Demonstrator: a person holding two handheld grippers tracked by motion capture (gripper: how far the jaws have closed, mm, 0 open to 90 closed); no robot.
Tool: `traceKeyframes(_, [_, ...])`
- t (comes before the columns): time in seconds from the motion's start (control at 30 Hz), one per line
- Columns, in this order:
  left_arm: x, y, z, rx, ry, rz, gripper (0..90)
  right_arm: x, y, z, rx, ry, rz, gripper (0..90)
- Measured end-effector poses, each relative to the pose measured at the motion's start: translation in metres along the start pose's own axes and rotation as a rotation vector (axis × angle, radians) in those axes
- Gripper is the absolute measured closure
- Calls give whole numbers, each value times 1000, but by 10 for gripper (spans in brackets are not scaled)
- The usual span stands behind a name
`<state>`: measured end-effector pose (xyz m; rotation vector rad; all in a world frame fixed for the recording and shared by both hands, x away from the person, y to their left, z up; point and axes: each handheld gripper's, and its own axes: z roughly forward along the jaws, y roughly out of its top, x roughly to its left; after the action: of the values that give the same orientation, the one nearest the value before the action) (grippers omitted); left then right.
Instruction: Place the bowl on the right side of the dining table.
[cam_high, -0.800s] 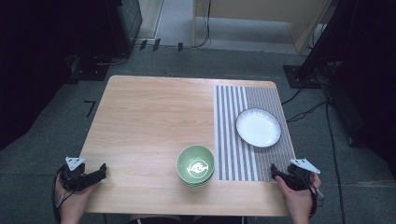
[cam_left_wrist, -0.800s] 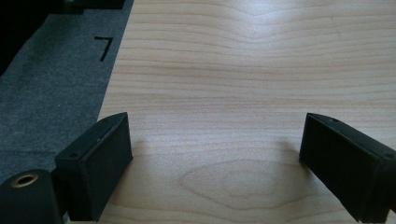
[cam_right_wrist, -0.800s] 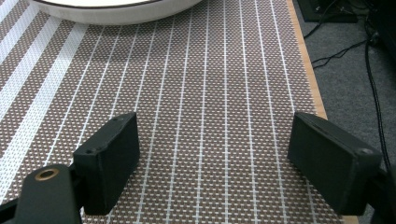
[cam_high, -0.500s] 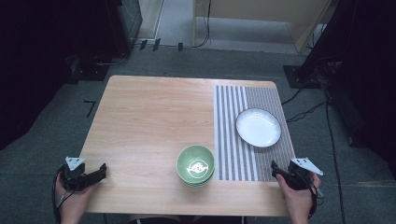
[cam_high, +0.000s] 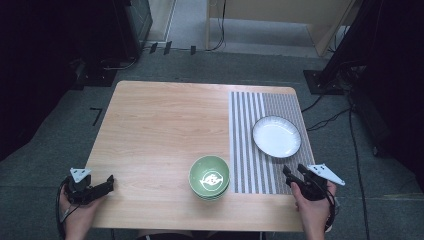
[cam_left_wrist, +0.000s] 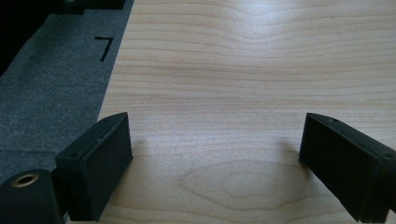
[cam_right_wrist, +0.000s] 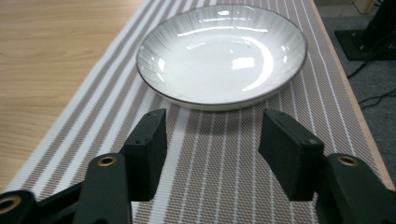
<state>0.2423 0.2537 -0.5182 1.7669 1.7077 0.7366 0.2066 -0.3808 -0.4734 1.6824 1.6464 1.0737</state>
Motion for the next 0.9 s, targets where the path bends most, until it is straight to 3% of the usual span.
traceKeyframes(0.4, [0,0,0,0,-1,0,87,37,22,-9,-72,64,-41,404])
traceKeyframes(0.9, [0,0,0,-1,3,-4,86,80,45,-4,-88,183,-48,516])
